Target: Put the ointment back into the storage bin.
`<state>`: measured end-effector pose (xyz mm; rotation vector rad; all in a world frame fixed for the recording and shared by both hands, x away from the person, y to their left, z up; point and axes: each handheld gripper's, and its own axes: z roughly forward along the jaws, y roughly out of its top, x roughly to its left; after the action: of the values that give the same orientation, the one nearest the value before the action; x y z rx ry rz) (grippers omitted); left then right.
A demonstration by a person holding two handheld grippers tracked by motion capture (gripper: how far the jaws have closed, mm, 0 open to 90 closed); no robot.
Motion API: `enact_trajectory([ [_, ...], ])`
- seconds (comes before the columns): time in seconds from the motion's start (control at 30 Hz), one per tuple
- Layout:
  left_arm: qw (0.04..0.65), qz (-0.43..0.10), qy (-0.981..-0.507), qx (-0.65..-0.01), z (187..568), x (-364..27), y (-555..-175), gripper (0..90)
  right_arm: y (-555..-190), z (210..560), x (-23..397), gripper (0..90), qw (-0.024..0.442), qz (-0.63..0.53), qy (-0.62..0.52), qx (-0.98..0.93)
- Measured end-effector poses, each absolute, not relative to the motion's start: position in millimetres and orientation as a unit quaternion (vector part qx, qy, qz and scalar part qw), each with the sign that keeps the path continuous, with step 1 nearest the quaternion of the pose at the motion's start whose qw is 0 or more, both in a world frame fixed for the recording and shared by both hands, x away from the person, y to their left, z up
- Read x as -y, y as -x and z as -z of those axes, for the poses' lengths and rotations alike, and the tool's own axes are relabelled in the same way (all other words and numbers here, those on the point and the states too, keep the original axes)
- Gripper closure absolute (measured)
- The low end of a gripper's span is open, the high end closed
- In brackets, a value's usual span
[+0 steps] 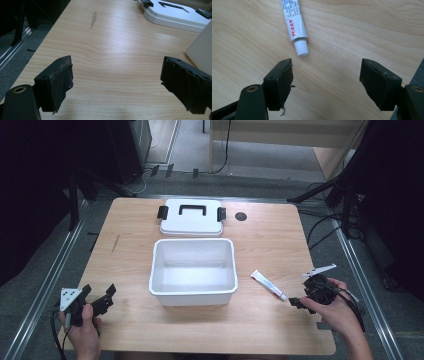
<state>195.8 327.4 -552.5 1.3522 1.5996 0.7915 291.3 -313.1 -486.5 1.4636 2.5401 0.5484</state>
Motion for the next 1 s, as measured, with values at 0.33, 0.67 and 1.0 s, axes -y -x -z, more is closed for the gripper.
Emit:
enact_trajectory([
  [0.33,0.441,-0.317,-0.543,-0.640,553,-328,-195,10.8,-311,478,283,28.5,0.053,-0.089,-0.438,-0.893],
  [0.67,0.443,-0.312,-0.545,-0.639,553,-328,-196,10.6,-329,481,259,44.5,0.027,-0.056,-0.426,-0.902],
  [1.0,0.445,-0.309,-0.548,-0.637,553,-329,-196,10.6,-342,483,236,52.7,0.032,-0.044,-0.399,-0.915],
])
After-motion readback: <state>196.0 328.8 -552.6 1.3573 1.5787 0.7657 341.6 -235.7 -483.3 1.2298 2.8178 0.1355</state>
